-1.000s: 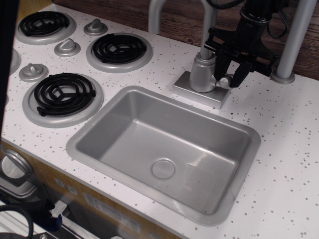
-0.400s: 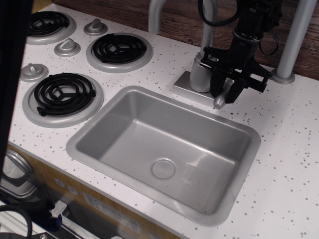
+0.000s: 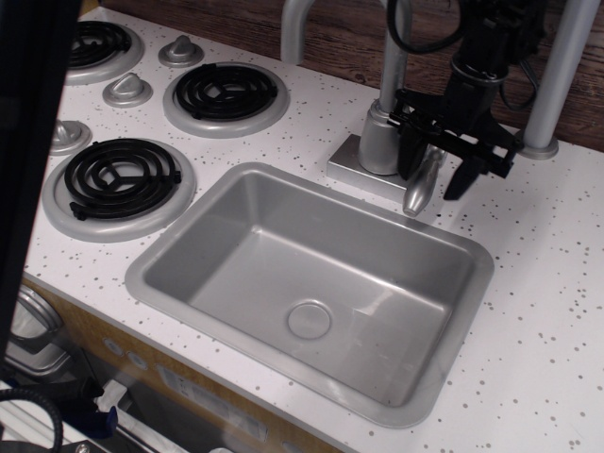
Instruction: Lever vertical to front
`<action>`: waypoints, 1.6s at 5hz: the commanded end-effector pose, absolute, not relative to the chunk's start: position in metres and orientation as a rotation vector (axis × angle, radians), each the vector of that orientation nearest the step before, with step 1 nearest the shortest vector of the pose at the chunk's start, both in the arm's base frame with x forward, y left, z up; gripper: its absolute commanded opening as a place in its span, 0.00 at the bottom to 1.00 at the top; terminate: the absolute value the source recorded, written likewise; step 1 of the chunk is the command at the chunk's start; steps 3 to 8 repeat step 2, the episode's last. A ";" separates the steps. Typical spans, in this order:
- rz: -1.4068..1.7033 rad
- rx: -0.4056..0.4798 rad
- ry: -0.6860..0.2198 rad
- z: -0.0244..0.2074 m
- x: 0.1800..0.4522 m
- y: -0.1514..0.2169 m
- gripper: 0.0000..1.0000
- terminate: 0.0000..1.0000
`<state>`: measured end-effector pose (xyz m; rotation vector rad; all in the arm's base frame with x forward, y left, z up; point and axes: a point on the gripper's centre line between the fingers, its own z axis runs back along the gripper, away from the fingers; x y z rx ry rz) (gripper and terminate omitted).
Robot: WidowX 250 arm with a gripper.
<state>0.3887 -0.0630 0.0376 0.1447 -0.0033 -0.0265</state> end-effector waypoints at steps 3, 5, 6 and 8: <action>0.020 0.180 -0.059 0.095 0.379 -0.066 1.00 1.00; 0.020 0.180 -0.059 0.095 0.379 -0.066 1.00 1.00; 0.020 0.180 -0.059 0.095 0.379 -0.066 1.00 1.00; 0.020 0.180 -0.059 0.095 0.379 -0.066 1.00 1.00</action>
